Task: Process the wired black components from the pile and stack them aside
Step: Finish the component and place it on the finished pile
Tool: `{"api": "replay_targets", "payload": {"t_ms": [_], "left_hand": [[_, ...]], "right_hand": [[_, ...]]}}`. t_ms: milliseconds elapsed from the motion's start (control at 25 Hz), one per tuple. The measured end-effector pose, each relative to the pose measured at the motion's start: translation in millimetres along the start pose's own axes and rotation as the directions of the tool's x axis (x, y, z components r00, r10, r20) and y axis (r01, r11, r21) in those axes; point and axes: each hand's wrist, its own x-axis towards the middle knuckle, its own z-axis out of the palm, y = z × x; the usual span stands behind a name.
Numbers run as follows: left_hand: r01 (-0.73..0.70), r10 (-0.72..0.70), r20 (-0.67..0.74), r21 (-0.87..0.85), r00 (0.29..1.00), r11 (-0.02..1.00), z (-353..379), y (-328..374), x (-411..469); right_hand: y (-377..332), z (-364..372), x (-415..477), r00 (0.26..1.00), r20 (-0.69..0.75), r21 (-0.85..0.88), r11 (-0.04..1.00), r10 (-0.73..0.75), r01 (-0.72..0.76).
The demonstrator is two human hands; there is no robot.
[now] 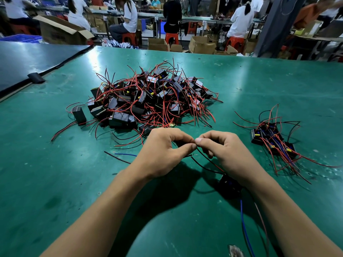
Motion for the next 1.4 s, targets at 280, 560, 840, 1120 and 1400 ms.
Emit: {"api": "replay_targets", "payload": {"t_ms": [280, 560, 840, 1120, 1400], "left_hand": [[0.084, -0.084, 0.010, -0.060, 0.996, 0.995, 0.2, -5.7, 1.4], [0.175, -0.166, 0.079, -0.125, 0.983, 0.977, -0.9, -9.2, 3.4], [0.174, -0.161, 0.115, -0.121, 0.980, 0.977, -2.8, -8.9, 3.8], [0.178, -0.163, 0.108, -0.137, 0.981, 0.974, -3.0, -8.4, 3.8], [0.129, -0.126, 0.047, -0.084, 0.991, 0.988, -1.1, -1.4, 1.6]], "right_hand": [[2.0, 1.8, -0.4, 0.996, -0.012, 0.060, 0.994, -0.093, 0.094], [3.5, -5.7, -3.5, 0.941, -0.014, -0.207, 0.921, -0.339, 0.329], [2.9, -6.1, -1.8, 0.882, -0.042, -0.270, 0.855, -0.470, 0.443], [3.6, -3.7, -2.4, 0.895, -0.032, -0.295, 0.859, -0.446, 0.418], [2.6, -1.6, -3.5, 0.965, -0.026, -0.258, 0.935, -0.261, 0.246]]}}
